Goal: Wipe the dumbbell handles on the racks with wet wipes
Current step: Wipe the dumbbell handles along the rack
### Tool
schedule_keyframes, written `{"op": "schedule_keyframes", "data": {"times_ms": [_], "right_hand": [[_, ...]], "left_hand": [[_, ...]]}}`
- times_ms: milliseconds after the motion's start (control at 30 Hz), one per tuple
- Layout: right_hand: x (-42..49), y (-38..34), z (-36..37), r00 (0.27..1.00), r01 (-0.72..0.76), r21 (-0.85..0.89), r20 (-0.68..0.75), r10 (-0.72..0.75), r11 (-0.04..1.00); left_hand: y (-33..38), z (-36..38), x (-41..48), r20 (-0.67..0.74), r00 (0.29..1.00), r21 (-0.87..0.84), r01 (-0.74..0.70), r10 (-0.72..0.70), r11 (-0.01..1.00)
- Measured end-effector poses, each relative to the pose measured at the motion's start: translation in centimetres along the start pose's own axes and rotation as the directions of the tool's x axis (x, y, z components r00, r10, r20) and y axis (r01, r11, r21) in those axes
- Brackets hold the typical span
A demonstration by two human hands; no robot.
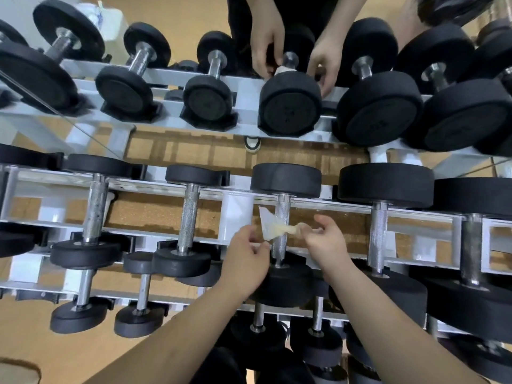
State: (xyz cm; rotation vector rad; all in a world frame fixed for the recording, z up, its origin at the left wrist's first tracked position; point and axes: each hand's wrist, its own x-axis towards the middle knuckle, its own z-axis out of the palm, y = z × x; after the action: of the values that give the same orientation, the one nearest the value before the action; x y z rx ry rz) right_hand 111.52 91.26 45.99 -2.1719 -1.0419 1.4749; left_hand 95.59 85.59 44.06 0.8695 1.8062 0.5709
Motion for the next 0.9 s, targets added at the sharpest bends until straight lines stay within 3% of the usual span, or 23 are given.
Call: {"op": "schedule_keyframes", "data": {"times_ms": [67, 167, 233, 333, 467, 600, 900], "right_hand": [[-0.1, -0.1, 1.0, 0.999, -0.014, 0.056, 0.032, 0.013, 0.998], [-0.5, -0.4, 2.7, 0.963, -0.200, 0.284, 0.236, 0.133, 0.938], [0.0, -0.9, 3.6, 0.955, -0.169, 0.248, 0.282, 0.095, 0.954], [1.3, -2.4, 4.4, 0.979, -0.090, 0.194, 0.199, 0.050, 0.977], [3.9, -3.5, 4.6, 0.990, -0.111, 0.338, 0.120, 0.075, 0.934], [2.3, -1.0, 4.9, 0.962, -0.037, 0.086, 0.273, 0.013, 0.996], [2.2, 0.8, 2.6, 0.869, 0.019, -0.187, 0.488, 0.077, 0.982]], "left_hand": [[-0.6, 0.5, -0.3, 0.005, 1.000, 0.049, -0.029, 0.028, 0.998], [-0.5, 0.7, -0.2, -0.039, 0.999, 0.013, -0.019, 0.019, 1.000], [-0.5, 0.7, -0.1, -0.030, 1.000, 0.007, -0.006, 0.007, 1.000], [-0.7, 0.7, -0.3, -0.027, 1.000, -0.006, 0.006, -0.006, 1.000], [-1.2, 0.7, -0.2, -0.012, 0.999, 0.002, 0.031, -0.031, 1.000], [-1.3, 0.7, -0.4, -0.008, 1.000, -0.007, 0.023, -0.023, 1.000], [-1.6, 0.8, -0.2, -0.025, 1.000, -0.013, -0.014, 0.014, 1.000]]}}
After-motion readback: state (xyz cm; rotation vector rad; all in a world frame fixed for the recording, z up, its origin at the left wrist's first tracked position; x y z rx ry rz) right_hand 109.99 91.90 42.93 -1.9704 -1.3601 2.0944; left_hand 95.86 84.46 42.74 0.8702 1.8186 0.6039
